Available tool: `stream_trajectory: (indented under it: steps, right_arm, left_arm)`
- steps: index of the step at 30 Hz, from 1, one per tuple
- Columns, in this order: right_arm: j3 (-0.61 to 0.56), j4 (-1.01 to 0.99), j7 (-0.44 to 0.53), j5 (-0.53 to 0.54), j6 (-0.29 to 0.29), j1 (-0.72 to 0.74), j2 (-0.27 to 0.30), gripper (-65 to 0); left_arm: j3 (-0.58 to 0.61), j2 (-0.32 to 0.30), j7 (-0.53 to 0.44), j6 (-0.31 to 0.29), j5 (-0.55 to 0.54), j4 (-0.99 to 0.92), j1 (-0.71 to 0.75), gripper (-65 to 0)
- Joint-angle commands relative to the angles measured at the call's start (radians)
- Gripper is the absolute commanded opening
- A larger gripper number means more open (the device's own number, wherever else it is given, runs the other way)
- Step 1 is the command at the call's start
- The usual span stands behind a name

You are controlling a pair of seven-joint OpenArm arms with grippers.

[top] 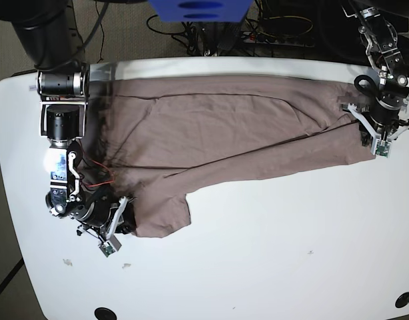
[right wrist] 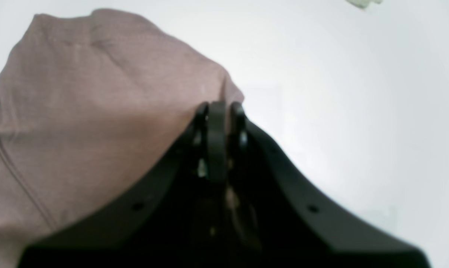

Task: Fold the T-shirt properly
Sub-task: 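Close the right gripper on the shirt edge near the sleeve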

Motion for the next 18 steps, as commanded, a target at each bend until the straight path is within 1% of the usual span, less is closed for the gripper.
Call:
stream_trajectory:
  steps: [1,18]
  right_arm:
    - [-0.002,0.017,-0.029,-0.028,-0.006,0.012,0.011,-65.0]
    - [0.0,0.013,-0.024,-0.028,-0.006,0.014,0.018,-63.9]
  left_arm:
    - [-0.008,-0.011,-0.014,0.001,-0.007,0.018,-0.006,-53.5]
    - [-0.005,-0.011,-0.006,-0.001,-0.009,0.016,-0.03,-53.7]
